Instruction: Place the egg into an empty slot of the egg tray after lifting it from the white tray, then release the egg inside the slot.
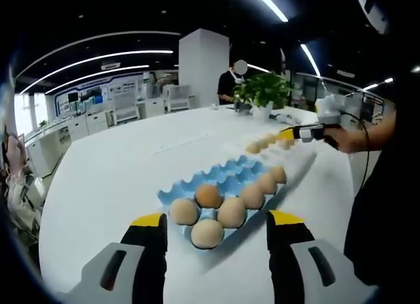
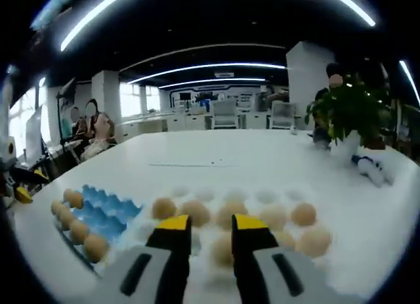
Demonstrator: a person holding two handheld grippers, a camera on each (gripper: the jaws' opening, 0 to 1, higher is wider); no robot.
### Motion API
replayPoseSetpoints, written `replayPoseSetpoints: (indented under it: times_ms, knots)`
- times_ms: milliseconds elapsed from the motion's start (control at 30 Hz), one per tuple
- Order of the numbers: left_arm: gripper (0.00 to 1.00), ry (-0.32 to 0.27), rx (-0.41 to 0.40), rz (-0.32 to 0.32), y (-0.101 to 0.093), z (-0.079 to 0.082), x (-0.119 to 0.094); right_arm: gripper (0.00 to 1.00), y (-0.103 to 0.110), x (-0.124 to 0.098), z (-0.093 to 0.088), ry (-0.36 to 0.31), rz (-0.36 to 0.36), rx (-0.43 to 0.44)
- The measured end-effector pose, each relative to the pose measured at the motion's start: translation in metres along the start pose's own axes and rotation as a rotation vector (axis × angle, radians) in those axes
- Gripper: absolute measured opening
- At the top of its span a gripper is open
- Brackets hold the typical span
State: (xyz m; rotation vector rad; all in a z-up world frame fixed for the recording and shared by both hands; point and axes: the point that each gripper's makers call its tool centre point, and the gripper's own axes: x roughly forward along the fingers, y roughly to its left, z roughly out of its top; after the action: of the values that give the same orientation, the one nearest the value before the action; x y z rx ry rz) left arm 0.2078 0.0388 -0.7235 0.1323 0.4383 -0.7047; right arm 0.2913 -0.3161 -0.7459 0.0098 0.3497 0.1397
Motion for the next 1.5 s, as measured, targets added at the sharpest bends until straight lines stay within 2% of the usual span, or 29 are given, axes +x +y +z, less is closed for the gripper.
replayPoseSetpoints:
  times_ms: [200, 300, 333, 367, 633, 767, 967, 1300, 1433, 1500]
  knots:
    - [0.61, -0.005, -0.005, 0.004, 0.001, 0.001, -0.002, 0.24, -0.005, 0.007, -0.025, 0.064, -0.005, -0.025]
    - [0.61, 0.000, -0.004, 0.006, 0.002, 0.000, -0.002, 0.27, -0.006, 0.009, -0.031, 0.074, -0.003, -0.027]
    - [0.60, -0.001, -0.006, 0.006, 0.002, 0.000, -0.003, 0.26, -0.004, 0.011, -0.036, 0.101, 0.009, -0.024]
    - [0.61, -0.001, -0.002, 0.008, 0.002, 0.000, -0.003, 0.26, -0.002, 0.010, -0.033, 0.081, 0.012, -0.092]
    - [0.60, -0.003, 0.002, 0.007, 0.003, 0.001, -0.003, 0.25, -0.004, 0.007, -0.029, 0.074, 0.021, -0.039]
    - [0.60, -0.005, 0.000, 0.013, 0.005, 0.001, -0.004, 0.25, 0.001, 0.000, -0.009, 0.018, 0.029, -0.018]
    - [0.61, 0.001, 0.002, 0.005, 0.003, 0.000, -0.001, 0.25, 0.024, 0.001, 0.005, -0.006, 0.095, -0.029]
    - [0.62, 0.001, -0.007, 0.009, 0.003, 0.000, -0.002, 0.25, 0.074, 0.009, 0.010, -0.014, 0.223, -0.054]
    - [0.70, 0.035, -0.047, 0.019, 0.005, -0.006, -0.002, 0.25, 0.097, 0.011, 0.013, -0.014, 0.278, -0.058]
    - [0.70, 0.033, -0.046, 0.017, 0.004, -0.006, -0.002, 0.25, 0.107, 0.011, 0.015, -0.021, 0.301, -0.060]
